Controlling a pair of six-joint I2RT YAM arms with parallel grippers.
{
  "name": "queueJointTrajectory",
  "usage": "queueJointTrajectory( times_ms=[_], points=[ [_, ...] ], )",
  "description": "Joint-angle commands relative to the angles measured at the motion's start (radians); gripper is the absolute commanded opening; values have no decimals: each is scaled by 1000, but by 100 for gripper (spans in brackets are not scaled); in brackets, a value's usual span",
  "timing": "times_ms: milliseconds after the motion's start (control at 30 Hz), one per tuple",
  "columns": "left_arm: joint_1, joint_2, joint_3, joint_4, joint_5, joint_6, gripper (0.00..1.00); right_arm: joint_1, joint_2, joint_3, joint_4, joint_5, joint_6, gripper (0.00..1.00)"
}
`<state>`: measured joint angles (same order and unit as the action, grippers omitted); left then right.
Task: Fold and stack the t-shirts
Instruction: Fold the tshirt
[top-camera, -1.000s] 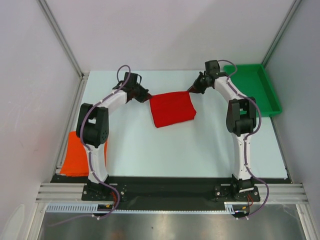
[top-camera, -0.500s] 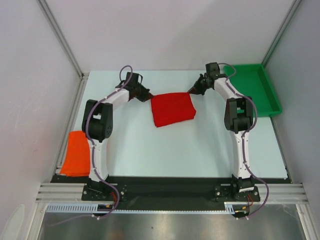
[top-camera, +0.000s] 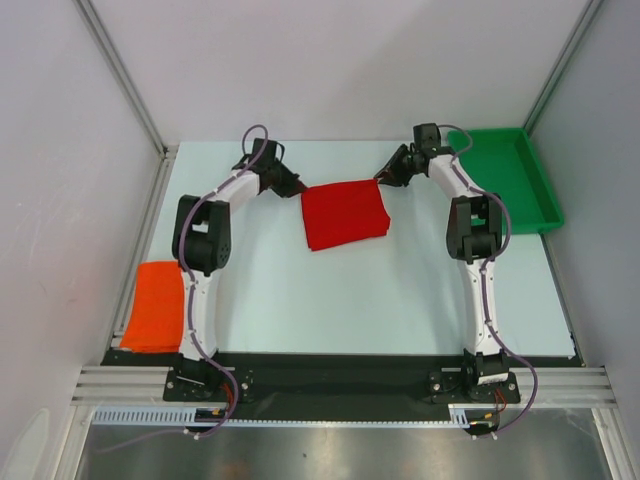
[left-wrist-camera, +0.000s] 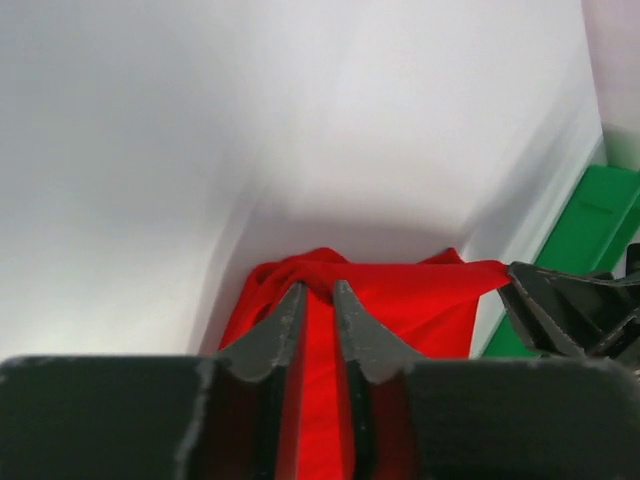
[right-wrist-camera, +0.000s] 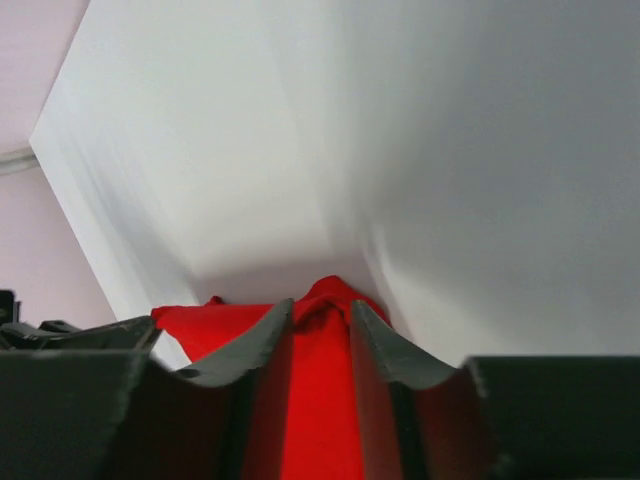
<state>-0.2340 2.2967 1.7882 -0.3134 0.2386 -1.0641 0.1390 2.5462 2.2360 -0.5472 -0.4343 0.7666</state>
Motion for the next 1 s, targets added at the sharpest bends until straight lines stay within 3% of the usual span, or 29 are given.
queueJointTrajectory(
  times_ms=[0, 133, 300, 467, 600, 700, 767, 967],
  points=[
    [15, -16, 152, -88, -33, 192, 22, -47, -26, 63, -13, -11, -44, 35],
    [13, -84, 171, -127, -73, 309, 34, -64, -131, 11, -79, 5, -154, 54],
    [-22, -204, 76, -127, -39, 340, 34, -53, -309, -178, -80, 2, -223, 59],
    [-97, -269, -99, -35, 134, 280, 29, -24, -481, -387, 2, -107, -236, 61],
    [-181, -298, -234, 104, 218, 237, 25, 7, -532, -585, 142, -244, -187, 53],
    [-212, -295, -325, 207, 287, 187, 25, 31, -534, -729, 306, -342, -109, 36],
    [-220, -280, -357, 227, 298, 176, 25, 33, -517, -801, 427, -397, -72, 31],
    [-194, -165, -369, 208, 284, 257, 24, -18, -357, -796, 452, -420, -137, 25]
  ],
)
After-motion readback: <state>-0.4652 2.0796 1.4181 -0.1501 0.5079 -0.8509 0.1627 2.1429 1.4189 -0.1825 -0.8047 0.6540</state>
